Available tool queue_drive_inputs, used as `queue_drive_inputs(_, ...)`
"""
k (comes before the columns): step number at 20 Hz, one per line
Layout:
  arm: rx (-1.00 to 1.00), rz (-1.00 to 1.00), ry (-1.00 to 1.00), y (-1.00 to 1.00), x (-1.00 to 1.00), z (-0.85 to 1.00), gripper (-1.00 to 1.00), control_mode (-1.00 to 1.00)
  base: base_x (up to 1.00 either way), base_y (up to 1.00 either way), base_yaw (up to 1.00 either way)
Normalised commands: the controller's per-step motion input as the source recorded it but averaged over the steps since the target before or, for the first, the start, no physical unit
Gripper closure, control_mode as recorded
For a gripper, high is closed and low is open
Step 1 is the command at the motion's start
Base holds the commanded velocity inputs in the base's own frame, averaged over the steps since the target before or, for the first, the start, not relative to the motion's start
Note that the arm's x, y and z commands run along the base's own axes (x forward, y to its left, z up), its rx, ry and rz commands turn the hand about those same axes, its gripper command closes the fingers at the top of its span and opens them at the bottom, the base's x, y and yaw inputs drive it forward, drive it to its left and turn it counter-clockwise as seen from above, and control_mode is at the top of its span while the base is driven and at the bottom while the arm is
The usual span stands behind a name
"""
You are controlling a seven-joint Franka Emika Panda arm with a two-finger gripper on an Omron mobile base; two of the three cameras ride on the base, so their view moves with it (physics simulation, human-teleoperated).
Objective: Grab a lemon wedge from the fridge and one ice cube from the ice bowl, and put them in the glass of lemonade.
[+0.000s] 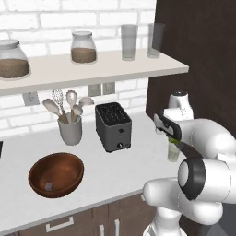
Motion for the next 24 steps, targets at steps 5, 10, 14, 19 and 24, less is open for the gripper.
queue_drive_inputs(5, 0.0, 0.03, 0.06, -0.27, -0.01, -0.27, 1.0, -1.0, 0.0, 0.0, 0.0)
queue_drive_inputs(10, 0.01, 0.02, -0.09, -0.13, -0.36, 0.04, 1.0, -1.0, 0.0, 0.0, 0.0)
queue_drive_inputs(14, 0.0, 0.0, -0.01, 0.0, -0.09, 0.14, 1.0, -1.0, 0.0, 0.0, 0.0)
queue_drive_inputs(19, 0.0, 0.0, 0.07, -0.05, -0.02, -0.03, 1.0, -1.0, 0.0, 0.0, 0.0)
queue_drive_inputs(24, 0.0, 0.0, 0.03, -0.03, 0.02, -0.16, 1.0, -1.0, 0.0, 0.0, 0.0)
